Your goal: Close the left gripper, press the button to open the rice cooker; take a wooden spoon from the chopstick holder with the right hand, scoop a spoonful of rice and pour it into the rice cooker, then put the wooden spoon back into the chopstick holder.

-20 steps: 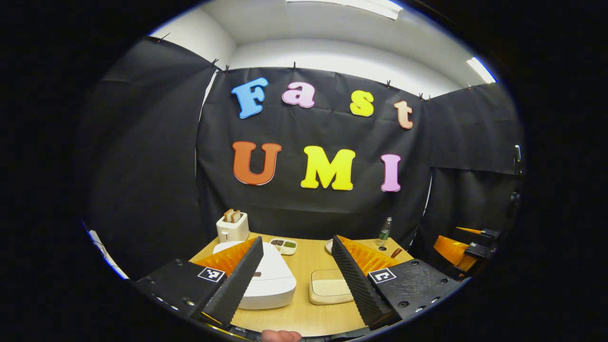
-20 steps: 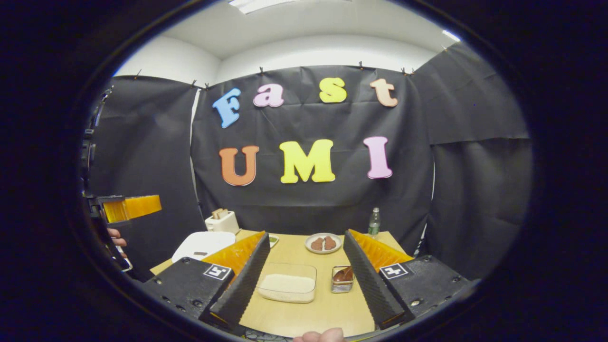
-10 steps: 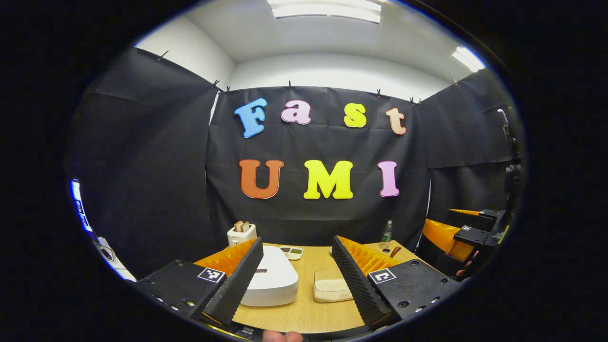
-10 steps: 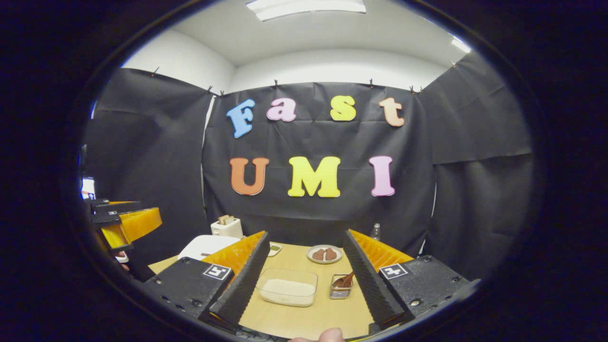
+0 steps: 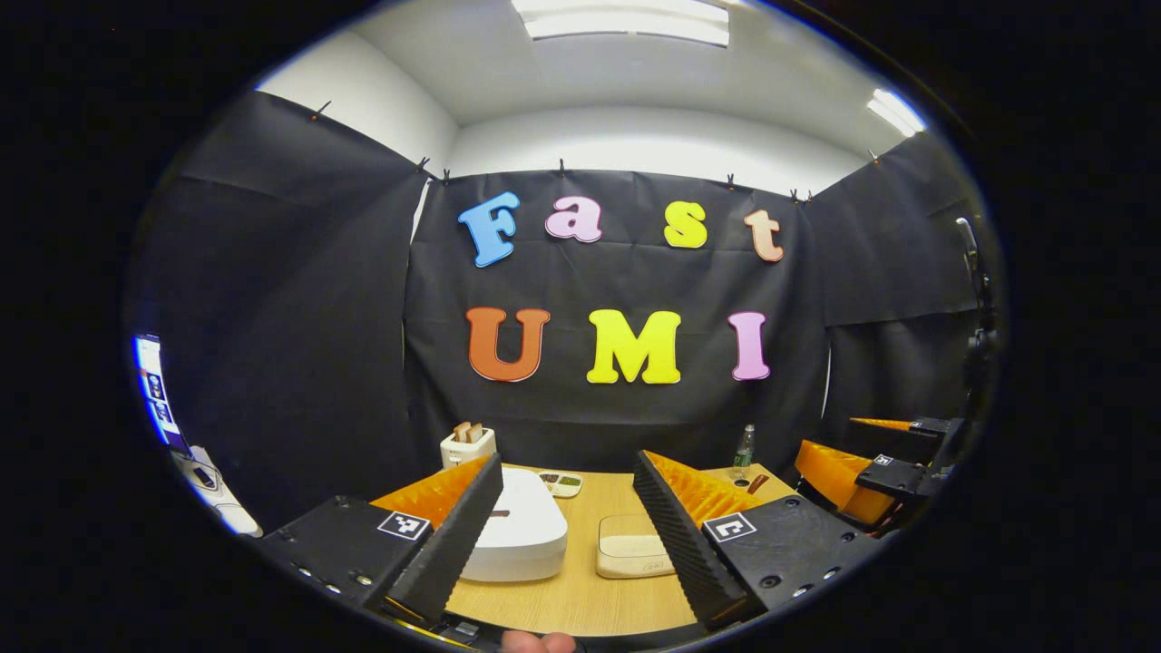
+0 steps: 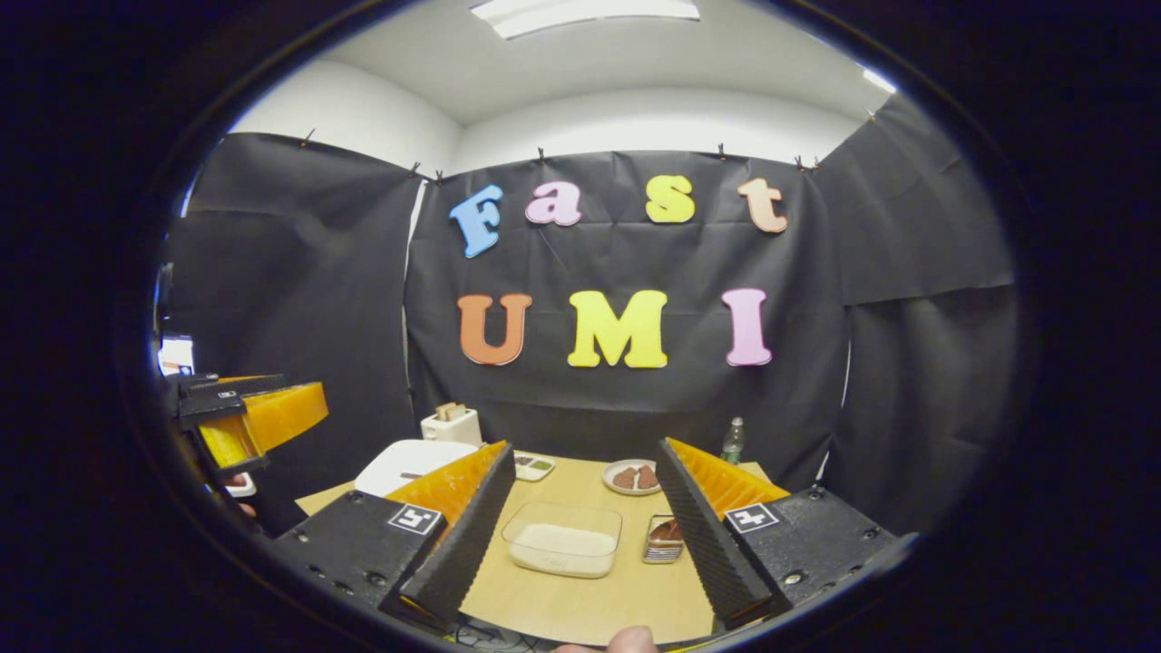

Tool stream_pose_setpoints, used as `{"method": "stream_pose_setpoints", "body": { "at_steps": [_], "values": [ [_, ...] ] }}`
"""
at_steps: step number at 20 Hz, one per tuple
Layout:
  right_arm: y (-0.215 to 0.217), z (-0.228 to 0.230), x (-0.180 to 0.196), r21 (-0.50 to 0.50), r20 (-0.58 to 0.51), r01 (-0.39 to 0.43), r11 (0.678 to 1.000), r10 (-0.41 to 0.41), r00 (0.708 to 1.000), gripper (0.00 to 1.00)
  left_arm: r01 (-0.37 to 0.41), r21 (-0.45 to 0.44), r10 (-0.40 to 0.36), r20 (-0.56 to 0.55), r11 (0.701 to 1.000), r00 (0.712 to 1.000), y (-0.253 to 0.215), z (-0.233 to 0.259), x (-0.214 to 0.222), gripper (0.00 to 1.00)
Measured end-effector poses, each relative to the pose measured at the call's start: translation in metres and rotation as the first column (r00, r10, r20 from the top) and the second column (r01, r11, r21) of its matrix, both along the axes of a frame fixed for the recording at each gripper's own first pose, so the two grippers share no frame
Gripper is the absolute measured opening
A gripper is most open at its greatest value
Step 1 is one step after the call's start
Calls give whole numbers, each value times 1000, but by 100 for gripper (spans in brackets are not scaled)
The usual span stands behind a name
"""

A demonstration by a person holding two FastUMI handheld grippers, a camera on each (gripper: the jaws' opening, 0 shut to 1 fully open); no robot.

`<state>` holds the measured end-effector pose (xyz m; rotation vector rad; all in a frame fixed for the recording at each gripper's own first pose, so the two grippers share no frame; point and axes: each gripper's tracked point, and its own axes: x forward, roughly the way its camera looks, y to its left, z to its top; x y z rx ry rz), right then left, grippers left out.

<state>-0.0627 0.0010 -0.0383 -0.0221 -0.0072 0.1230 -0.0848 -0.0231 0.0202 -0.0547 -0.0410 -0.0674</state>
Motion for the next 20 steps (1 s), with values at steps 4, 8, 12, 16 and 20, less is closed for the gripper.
{"method": "stream_pose_setpoints", "body": {
  "at_steps": [4,8,12,16,20],
  "values": [
    [2,1,1,7,-2,-6,1000,6,1000,98,-10,23,10,-9,1000,1000,3,-6,-1,94],
    [8,1,2,21,-6,-16,1000,16,1000,98,-13,32,13,-5,999,1000,6,-5,-3,94],
    [15,-1,5,15,-14,-30,999,31,999,98,-28,37,29,-15,999,999,14,-9,-4,94],
    [20,3,6,22,-6,-41,999,41,999,99,-36,36,36,-19,999,999,19,-10,-2,94],
    [24,3,9,18,-8,-53,998,53,999,98,-42,24,42,-21,999,999,20,-9,-8,94]
  ]
}}
